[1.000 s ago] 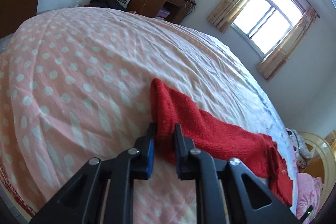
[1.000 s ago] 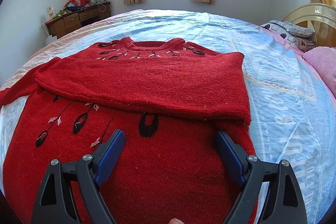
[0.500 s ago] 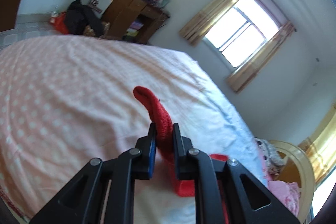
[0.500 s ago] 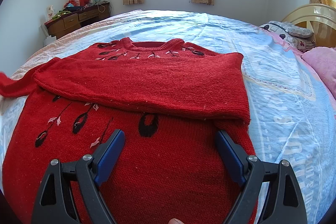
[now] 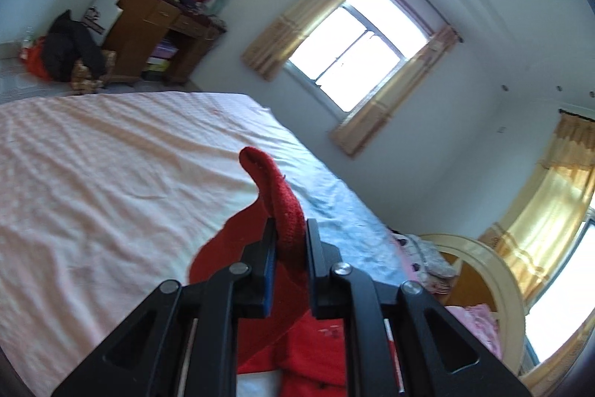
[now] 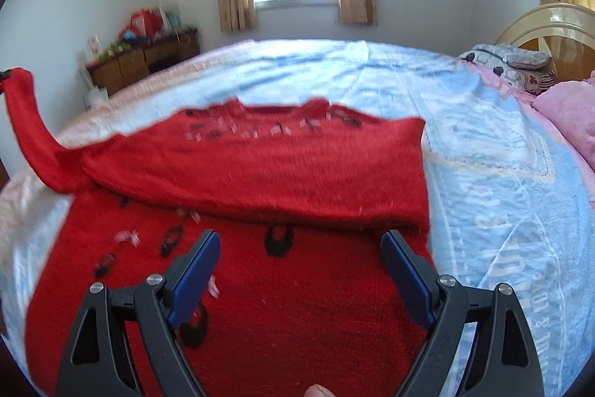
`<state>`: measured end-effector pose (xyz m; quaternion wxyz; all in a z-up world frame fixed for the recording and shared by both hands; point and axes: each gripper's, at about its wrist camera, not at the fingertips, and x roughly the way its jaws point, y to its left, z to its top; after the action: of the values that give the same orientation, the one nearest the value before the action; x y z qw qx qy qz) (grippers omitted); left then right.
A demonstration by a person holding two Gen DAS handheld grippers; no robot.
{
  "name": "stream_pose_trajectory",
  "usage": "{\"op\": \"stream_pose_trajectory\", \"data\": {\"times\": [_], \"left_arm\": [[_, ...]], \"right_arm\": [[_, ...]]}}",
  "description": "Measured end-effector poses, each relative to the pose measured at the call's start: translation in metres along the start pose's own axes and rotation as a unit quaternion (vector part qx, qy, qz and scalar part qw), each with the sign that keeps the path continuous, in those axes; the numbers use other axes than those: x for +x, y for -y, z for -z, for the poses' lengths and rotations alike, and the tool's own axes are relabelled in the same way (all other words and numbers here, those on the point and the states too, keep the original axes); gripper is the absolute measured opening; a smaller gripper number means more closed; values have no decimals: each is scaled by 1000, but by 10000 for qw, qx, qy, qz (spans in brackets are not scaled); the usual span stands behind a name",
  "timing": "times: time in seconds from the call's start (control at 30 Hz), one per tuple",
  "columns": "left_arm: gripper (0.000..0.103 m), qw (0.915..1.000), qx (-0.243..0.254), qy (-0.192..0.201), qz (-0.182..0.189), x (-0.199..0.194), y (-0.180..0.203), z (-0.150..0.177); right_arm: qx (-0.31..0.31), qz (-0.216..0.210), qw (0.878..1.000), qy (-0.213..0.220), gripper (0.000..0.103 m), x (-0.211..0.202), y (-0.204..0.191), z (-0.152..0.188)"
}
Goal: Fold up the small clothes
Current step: 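Lift the held sleeve with the left tool and swing it over the sweater, then lay the sleeve onto the sweater body and open the left tool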
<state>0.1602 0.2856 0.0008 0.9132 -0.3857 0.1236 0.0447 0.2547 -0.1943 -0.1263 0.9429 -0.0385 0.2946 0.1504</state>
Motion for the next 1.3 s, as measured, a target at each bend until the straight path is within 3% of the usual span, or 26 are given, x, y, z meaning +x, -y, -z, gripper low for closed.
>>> {"op": "stream_pose_trajectory", "data": {"times": [0.13,0.33,0.63,0.87,1.1,1.3], "left_arm": [[14,9995,202,-9,250,12,36,-5],[14,9958,633,-58,653,35,93,-8],[14,9879,1055,-433,1049,77,159,25],[14,9759,1535,-992,1195,122,207,102],[14,9606,1971,-1778,823,188,226,211],[18,9427,2549,-2134,277,213,227,265]], "right_arm": [[144,55,9994,306,88,-9,7,-6],[664,122,9971,364,88,-8,29,-12],[1313,276,9903,363,88,-12,58,-9],[1734,486,9823,518,88,-19,77,-7],[2268,683,9706,436,88,-19,105,-2],[2389,737,9674,392,89,-18,114,-1]]}}
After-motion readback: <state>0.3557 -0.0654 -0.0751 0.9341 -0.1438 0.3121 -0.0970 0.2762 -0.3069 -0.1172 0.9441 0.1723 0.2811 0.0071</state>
